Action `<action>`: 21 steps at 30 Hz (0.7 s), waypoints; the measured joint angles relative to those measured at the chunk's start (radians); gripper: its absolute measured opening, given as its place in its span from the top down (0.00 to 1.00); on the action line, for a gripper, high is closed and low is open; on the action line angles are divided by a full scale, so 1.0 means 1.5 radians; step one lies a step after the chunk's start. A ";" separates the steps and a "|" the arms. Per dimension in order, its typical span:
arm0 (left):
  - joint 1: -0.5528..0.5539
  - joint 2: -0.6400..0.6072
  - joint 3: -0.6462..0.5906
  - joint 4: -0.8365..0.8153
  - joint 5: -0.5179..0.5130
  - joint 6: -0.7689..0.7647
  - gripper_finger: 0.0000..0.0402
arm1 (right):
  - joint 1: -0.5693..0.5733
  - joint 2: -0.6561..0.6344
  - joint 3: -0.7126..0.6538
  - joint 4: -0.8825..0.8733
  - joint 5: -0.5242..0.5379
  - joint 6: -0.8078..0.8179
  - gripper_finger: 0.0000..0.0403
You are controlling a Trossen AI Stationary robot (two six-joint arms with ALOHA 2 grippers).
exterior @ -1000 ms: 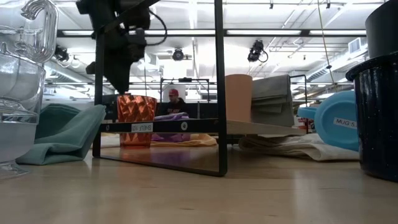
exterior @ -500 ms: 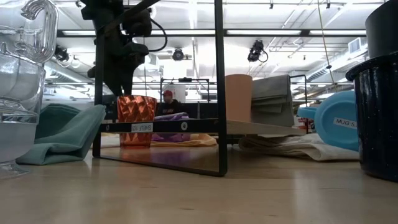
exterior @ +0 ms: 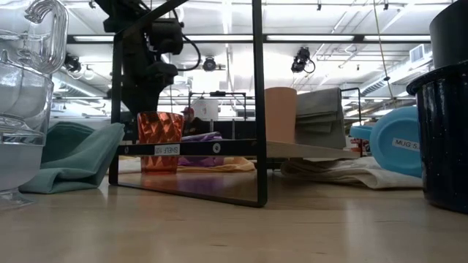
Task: Stack small to large cups/mugs on shelf
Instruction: Put the orange glass on the shelf
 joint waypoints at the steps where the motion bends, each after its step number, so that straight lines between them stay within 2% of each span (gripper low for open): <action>1: 0.000 0.000 0.000 0.000 0.000 0.000 0.59 | 0.000 0.000 0.000 0.000 0.000 0.000 0.90; 21: 0.000 0.000 0.000 0.010 0.005 0.013 0.61 | 0.000 0.000 0.000 -0.001 0.001 0.000 0.90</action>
